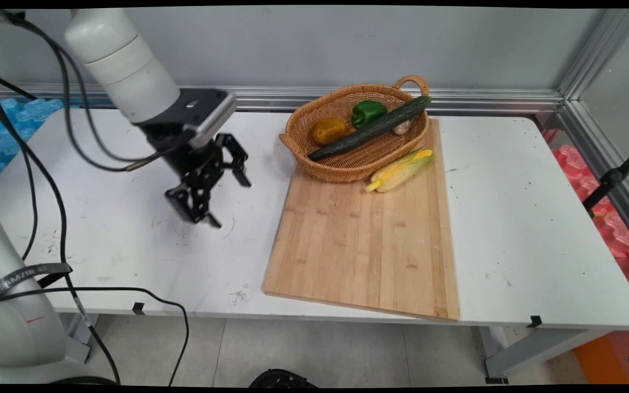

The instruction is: Pick up the cucumber from the vegetable basket

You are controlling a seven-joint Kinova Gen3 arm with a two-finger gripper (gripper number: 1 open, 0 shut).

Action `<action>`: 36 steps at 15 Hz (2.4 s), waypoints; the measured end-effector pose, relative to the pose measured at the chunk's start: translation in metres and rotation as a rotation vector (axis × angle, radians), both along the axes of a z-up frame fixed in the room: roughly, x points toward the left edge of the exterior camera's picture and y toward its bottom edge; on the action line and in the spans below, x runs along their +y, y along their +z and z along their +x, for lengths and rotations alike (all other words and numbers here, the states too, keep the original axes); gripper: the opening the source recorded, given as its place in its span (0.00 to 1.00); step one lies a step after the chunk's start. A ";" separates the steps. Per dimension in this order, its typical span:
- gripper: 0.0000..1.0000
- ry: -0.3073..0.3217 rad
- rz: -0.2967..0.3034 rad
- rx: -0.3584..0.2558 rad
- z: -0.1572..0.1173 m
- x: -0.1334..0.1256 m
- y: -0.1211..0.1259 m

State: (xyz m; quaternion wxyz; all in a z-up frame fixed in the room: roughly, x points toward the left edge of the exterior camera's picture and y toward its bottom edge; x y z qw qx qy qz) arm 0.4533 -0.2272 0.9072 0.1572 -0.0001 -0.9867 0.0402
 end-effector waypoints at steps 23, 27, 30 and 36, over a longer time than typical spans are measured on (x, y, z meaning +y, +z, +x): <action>1.00 0.786 -0.157 0.201 -0.093 -0.171 -0.020; 1.00 0.844 -0.162 0.203 -0.111 -0.191 -0.044; 1.00 0.890 -0.167 0.199 -0.125 -0.205 -0.064; 1.00 0.949 -0.174 0.200 -0.143 -0.224 -0.092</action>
